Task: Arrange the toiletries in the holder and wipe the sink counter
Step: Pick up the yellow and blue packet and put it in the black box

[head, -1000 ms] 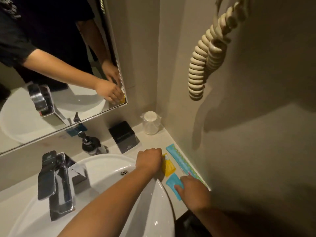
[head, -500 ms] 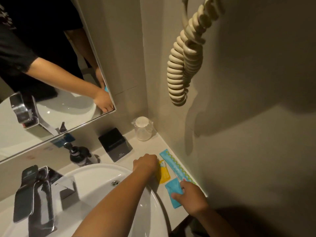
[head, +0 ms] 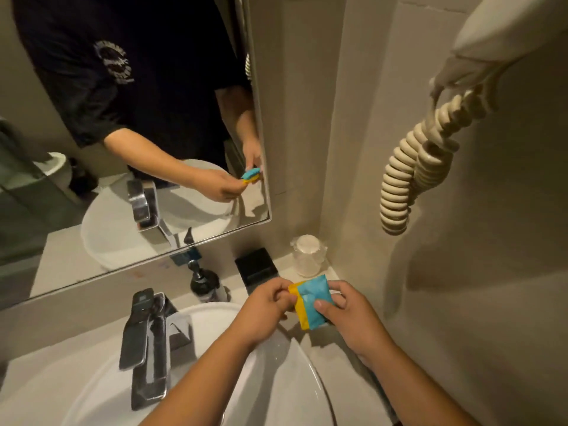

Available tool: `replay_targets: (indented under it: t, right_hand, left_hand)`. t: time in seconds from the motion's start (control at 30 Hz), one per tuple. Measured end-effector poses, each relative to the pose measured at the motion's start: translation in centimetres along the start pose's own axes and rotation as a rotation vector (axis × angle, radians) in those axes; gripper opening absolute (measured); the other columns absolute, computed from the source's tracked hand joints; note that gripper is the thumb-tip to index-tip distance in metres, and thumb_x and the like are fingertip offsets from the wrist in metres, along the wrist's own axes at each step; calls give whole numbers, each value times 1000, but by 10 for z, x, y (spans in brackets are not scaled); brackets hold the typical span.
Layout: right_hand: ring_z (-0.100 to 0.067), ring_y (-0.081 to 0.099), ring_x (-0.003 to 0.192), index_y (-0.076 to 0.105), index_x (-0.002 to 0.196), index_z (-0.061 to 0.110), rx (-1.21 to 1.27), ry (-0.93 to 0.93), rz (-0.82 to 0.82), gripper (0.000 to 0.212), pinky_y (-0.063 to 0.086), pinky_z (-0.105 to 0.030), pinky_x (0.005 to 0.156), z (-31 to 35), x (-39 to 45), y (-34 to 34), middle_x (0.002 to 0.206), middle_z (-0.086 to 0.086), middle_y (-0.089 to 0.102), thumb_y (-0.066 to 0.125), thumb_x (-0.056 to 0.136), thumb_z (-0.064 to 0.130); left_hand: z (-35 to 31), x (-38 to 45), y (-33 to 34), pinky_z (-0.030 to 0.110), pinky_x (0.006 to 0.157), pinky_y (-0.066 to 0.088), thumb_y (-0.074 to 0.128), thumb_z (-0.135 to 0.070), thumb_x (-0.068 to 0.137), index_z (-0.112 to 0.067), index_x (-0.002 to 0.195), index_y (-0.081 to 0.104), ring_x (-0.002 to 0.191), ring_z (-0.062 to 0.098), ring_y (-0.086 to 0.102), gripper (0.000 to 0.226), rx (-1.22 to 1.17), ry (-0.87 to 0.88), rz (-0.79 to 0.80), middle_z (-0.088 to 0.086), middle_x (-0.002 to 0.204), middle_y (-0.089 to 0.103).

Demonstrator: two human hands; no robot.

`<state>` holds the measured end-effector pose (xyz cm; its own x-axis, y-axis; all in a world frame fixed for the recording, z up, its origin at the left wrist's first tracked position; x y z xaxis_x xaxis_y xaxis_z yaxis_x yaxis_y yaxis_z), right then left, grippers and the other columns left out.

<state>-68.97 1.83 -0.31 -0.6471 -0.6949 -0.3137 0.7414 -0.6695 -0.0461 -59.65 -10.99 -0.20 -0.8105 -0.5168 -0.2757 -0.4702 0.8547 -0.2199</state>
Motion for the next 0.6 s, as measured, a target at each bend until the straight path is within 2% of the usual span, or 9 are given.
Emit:
replay_targets:
  t: [0.1,0.23,0.37,0.47,0.53,0.6]
  right_hand:
    - [-14,71,93,66,111,25,-75,-54,69,30,58,-36,86,23,16,29,101,2,75,67,86,8]
    - [-9,70,85,69,93,30,-211,-150,159,20,56,-26,81,53,43,67,89,8,75,63,89,12]
    - [-10,68,92,68,112,24,-371,-210,186,22,56,-34,86,61,76,97,100,4,73,56,94,25]
    - [-16,66,93,66,112,23,-444,-202,190,25,54,-42,87,53,97,110,101,0,72,46,97,30]
    - [-17,65,94,66,110,21,-456,-174,172,26,54,-40,86,45,111,111,102,-2,71,44,99,29]
    - [-16,63,94,65,112,18,-486,-150,155,26,53,-32,80,37,123,109,105,-3,69,46,98,29]
  left_hand:
    - [4,-6,-25,27,69,48,53,-15,93,-17,98,68,83,16,68,15,-196,-5,-115,1,87,72]
    - [7,-6,-61,29,65,52,60,-13,90,-7,99,68,75,17,66,14,-384,-20,-321,9,85,71]
    - [16,6,-92,39,75,56,65,-15,86,-11,98,69,77,19,66,13,-359,-62,-533,10,85,72]
    - [24,19,-105,33,74,57,63,-15,88,-12,104,68,77,15,68,17,-306,-88,-625,4,87,74]
    - [30,26,-108,33,76,57,63,-17,88,-14,105,69,81,16,69,18,-264,-101,-671,1,89,73]
    - [34,30,-110,31,75,55,63,-18,88,-17,104,68,83,17,68,16,-175,-126,-722,0,87,72]
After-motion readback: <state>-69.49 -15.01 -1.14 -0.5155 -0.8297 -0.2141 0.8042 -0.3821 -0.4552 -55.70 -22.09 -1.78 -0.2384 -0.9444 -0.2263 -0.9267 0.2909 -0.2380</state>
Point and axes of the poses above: each hand's wrist, its own x-axis towards the middle knuckle, its own y-axis out of the palm, z = x × y, the point moved 10 cm from there along x, towards the middle knuckle
